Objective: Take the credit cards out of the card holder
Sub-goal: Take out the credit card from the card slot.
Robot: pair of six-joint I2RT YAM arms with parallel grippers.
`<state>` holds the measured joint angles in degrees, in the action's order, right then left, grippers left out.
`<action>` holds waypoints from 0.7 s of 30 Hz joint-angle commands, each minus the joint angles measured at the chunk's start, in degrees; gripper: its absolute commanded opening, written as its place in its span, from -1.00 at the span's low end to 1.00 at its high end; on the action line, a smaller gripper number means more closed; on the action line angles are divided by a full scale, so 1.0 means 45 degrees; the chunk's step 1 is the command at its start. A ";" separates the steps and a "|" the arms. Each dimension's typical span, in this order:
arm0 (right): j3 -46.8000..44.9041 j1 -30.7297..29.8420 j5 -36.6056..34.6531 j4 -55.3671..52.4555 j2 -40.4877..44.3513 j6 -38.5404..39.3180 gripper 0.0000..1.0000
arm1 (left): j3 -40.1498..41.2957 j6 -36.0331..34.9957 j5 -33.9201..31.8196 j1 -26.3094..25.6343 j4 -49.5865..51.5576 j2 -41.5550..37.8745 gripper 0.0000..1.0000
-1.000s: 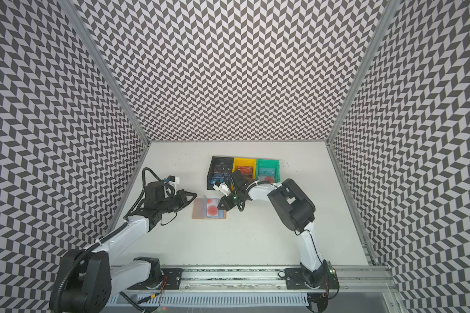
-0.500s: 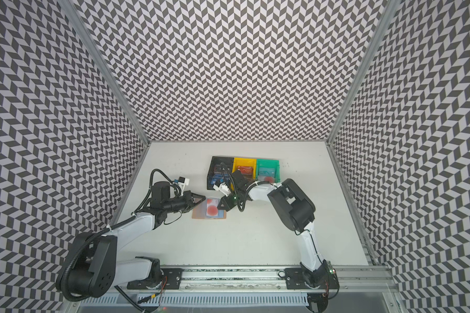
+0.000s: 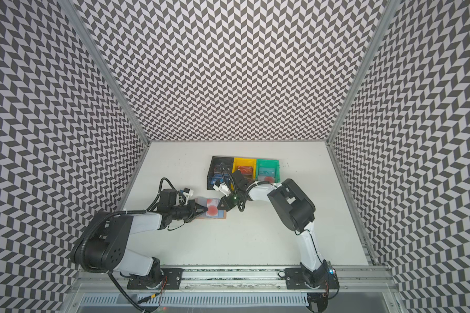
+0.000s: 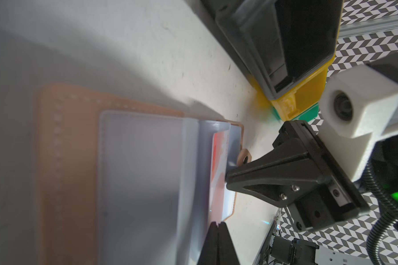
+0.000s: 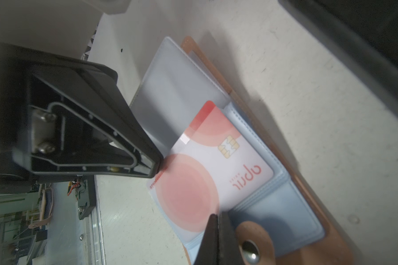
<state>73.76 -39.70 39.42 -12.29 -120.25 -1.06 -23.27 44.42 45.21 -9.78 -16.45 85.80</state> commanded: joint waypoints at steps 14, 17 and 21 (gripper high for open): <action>-0.0066 -0.0025 -0.0383 -0.0705 -0.0854 0.0322 -1.00 | -0.0377 -0.0550 -0.0457 0.0041 -0.0120 0.0387 -0.56; -0.0051 -0.0027 -0.0378 -0.0735 -0.0876 0.0335 -1.00 | -0.0425 -0.0662 -0.0467 0.0235 0.0056 0.0240 -0.55; -0.0058 -0.0011 -0.0391 -0.0764 -0.0882 0.0361 -1.00 | -0.0435 -0.0750 -0.0439 0.0437 0.0198 0.0135 -0.55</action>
<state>74.11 -39.57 40.49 -12.19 -120.84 -0.45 -24.32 42.22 43.88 -8.51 -16.47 87.20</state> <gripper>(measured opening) 0.047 0.223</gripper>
